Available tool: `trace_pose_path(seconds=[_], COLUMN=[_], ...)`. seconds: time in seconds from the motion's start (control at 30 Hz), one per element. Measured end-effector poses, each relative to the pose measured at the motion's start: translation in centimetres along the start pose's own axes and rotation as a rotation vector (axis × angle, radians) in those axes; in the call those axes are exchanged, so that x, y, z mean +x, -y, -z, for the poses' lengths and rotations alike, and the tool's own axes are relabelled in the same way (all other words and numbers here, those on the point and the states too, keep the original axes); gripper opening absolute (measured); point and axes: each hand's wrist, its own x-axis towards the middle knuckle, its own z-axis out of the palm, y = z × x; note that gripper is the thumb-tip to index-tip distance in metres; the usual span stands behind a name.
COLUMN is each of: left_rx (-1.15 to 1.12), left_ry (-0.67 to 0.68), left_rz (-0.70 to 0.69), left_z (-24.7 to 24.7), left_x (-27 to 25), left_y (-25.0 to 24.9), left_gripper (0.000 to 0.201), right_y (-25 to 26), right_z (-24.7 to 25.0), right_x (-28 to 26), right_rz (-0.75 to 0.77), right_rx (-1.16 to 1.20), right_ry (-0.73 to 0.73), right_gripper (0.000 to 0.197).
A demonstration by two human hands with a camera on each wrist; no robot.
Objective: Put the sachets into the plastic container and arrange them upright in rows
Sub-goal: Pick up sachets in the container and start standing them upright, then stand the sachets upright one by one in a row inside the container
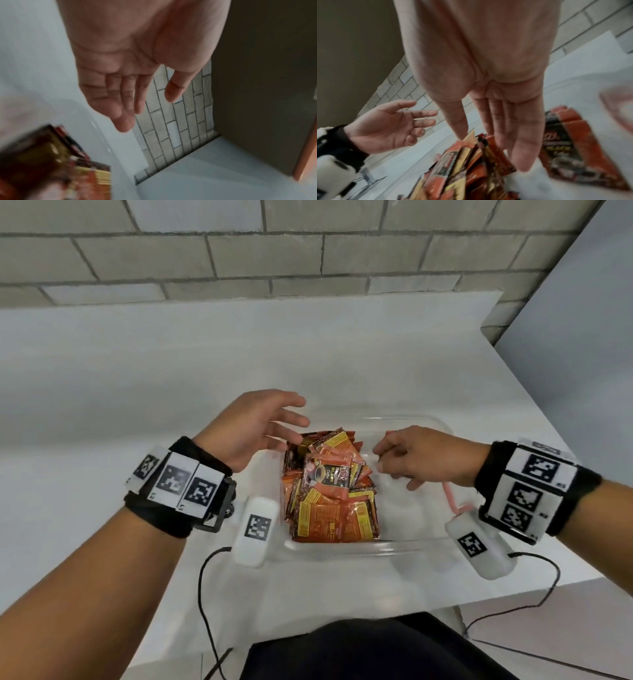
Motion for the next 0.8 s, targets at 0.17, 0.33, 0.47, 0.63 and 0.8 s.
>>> trace_pose_path(seconds=[0.17, 0.33, 0.47, 0.63, 0.8], left_rx=[0.371, 0.362, 0.353, 0.337, 0.317], left_ry=[-0.130, -0.098, -0.117, -0.114, -0.116], left_rz=[0.010, 0.035, 0.017, 0.011, 0.013], left_z=[1.6, 1.0, 1.0, 1.2, 1.2], left_x=[0.1, 1.0, 1.5, 1.5, 1.3], left_y=[3.1, 5.4, 5.9, 6.0, 6.0], left_gripper=[0.033, 0.057, 0.059, 0.061, 0.061], right_y=[2.3, 4.0, 4.8, 5.2, 5.0], right_z=[-2.0, -3.3, -4.1, -4.2, -3.6], right_x=[1.5, 2.6, 3.1, 3.3, 2.8], right_rz=[0.003, 0.021, 0.055, 0.082, 0.135], right_rx=[-0.033, -0.154, -0.261, -0.309, -0.229], right_ry=[-0.105, -0.105, -0.058, 0.043, 0.096], right_gripper=[0.048, 0.052, 0.070, 0.078, 0.033])
